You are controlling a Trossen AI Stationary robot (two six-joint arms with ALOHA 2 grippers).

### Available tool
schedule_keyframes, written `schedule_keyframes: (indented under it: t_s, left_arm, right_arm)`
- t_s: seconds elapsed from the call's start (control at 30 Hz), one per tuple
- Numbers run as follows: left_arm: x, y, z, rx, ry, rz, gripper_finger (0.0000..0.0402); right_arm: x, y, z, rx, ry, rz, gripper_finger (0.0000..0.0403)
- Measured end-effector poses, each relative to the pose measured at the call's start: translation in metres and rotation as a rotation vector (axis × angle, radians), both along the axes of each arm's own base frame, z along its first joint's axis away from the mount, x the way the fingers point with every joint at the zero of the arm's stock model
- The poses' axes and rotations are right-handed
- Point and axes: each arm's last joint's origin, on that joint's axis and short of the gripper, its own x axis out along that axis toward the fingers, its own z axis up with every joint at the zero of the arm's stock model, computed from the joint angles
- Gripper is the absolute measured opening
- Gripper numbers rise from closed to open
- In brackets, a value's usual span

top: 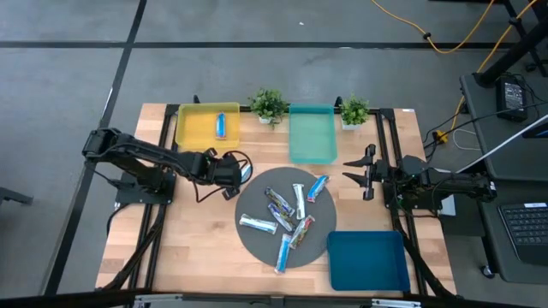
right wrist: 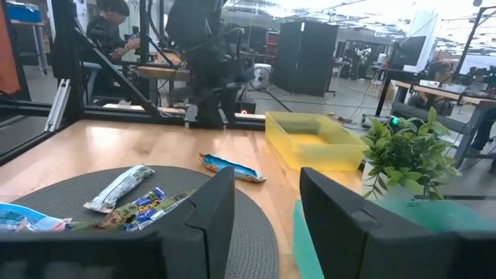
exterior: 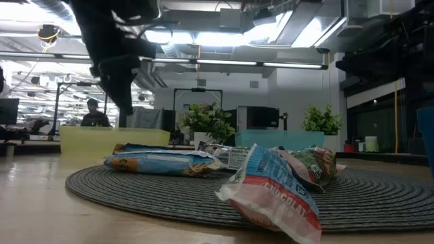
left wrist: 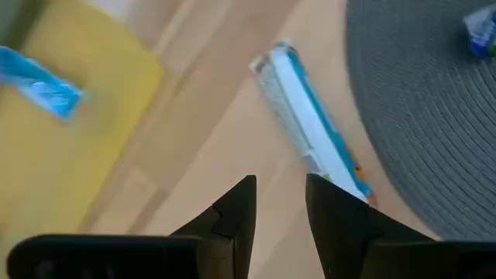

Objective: Pick and place Granola Bars by type
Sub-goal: Put the yellow granola bar into the blue bin

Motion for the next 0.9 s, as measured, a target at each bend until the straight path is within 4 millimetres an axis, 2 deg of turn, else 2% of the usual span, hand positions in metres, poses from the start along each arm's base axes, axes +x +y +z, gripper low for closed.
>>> schedule_keyframes:
  t_s: [0.17,0.33,0.7,0.9]
  left_arm:
    - [0.003,-0.002,-0.012,-0.057,-0.061,-0.058,0.0127]
    - [0.006,-0.003,-0.014,-0.086,-0.115,-0.05,0.0161]
    - [0.006,-0.003,-0.014,-0.081,-0.121,-0.031,0.0227]
    - [0.013,-0.003,-0.031,-0.072,-0.062,-0.012,0.0237]
  right_arm:
    - [0.0,0.0,0.0,0.001,0.0,0.0,0.015]
    - [0.0,0.0,0.0,0.002,0.0,0.009,0.015]
    - [0.0,0.001,-0.001,0.001,0.007,0.046,0.015]
    - [0.0,0.001,-0.001,0.001,0.009,0.046,0.015]
